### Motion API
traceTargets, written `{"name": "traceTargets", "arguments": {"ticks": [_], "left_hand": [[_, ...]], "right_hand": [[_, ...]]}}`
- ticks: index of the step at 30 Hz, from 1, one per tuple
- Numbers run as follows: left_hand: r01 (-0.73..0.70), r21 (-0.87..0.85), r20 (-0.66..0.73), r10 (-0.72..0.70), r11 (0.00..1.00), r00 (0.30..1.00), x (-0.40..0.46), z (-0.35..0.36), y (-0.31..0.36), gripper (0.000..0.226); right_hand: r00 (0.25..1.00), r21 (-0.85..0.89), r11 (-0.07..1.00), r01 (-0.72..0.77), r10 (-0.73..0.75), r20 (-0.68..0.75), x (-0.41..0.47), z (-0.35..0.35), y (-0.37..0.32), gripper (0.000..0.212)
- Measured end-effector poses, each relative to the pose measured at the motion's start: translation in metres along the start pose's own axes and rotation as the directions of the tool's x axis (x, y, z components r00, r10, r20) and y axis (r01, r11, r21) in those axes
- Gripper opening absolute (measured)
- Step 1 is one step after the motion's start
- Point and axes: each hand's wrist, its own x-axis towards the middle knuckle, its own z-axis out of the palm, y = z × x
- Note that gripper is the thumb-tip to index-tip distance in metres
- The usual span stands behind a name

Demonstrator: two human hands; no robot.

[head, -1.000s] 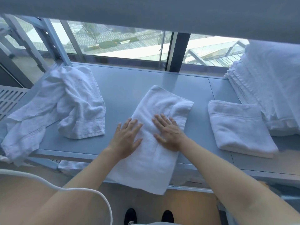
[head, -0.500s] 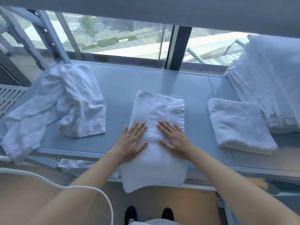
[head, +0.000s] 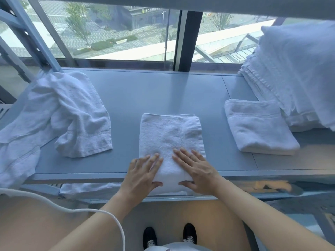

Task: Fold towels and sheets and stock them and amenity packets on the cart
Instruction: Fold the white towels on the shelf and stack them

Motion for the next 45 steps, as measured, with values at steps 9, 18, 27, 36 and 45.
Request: {"name": "traceTargets", "arguments": {"ticks": [9,18,27,36,45], "left_hand": [[-0.113,-0.033,-0.107,0.109,0.993,0.988,0.0,0.03,-0.018,0.084],[-0.135,0.02,-0.339,0.134,0.991,0.931,-0.026,-0.004,0.006,0.046],[-0.069,-0.032,-0.421,0.05,0.997,0.906,-0.086,-0.056,0.098,0.045],[-0.087,-0.092,-0.387,0.045,0.992,0.921,-0.135,-0.096,0.231,0.033],[-0.051,-0.207,-0.276,-0.008,0.977,0.961,-0.145,-0.118,0.259,0.026]], "right_hand": [[0.997,-0.081,0.997,-0.013,0.007,-0.071,-0.005,0.01,-0.008,0.088],[0.952,0.001,0.99,-0.14,0.135,-0.273,-0.033,-0.014,-0.056,0.059],[0.901,0.045,0.984,-0.173,0.176,-0.397,-0.134,-0.047,-0.098,0.041],[0.843,0.081,0.97,-0.229,0.239,-0.481,-0.277,-0.06,-0.131,0.036],[0.823,0.11,0.958,-0.264,0.283,-0.493,-0.3,-0.076,-0.139,0.037]]}}
